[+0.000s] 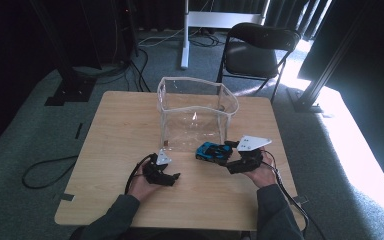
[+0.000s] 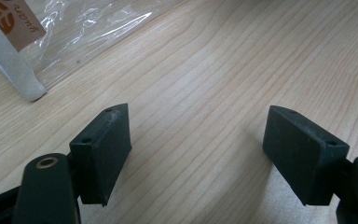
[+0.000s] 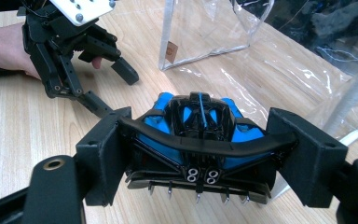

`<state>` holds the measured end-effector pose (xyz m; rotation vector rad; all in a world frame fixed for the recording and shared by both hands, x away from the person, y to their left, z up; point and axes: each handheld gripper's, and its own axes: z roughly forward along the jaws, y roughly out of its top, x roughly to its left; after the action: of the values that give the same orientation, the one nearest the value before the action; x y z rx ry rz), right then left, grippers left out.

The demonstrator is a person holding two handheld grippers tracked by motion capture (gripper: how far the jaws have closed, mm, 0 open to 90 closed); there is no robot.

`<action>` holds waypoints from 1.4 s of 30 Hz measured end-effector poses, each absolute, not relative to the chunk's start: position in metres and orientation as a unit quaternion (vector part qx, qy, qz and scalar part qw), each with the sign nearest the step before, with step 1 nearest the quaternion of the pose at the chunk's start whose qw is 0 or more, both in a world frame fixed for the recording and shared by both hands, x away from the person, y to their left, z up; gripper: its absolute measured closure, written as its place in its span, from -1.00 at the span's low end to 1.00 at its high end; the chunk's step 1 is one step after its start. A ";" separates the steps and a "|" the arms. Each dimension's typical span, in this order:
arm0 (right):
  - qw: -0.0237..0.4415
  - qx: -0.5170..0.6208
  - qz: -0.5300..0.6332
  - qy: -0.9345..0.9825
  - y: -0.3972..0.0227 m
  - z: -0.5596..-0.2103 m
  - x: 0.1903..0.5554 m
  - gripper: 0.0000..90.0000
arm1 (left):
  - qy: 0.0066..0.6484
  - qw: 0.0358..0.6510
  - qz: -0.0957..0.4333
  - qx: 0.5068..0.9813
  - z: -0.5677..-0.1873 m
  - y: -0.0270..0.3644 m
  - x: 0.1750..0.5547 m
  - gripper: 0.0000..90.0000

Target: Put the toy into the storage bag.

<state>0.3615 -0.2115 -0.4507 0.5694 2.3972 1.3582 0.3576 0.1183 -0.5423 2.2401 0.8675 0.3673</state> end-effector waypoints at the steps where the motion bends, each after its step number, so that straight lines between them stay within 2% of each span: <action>1: 0.164 0.199 0.477 0.840 -0.212 -0.450 0.361 -0.46 | 0.335 0.348 0.142 0.864 -0.542 0.118 0.358 -0.47; 25: 0.164 0.216 0.492 0.827 -0.232 -0.437 0.366 -0.46 | 0.334 0.350 0.142 0.864 -0.543 0.118 0.358 -0.47; 42: 0.181 0.226 0.494 0.820 -0.247 -0.424 0.366 -0.46 | 0.333 0.350 0.142 0.864 -0.543 0.117 0.357 -0.47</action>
<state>0.3663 -0.2475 -0.4240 0.6373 2.3152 1.3942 0.3573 0.1173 -0.5427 2.2370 0.8630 0.3689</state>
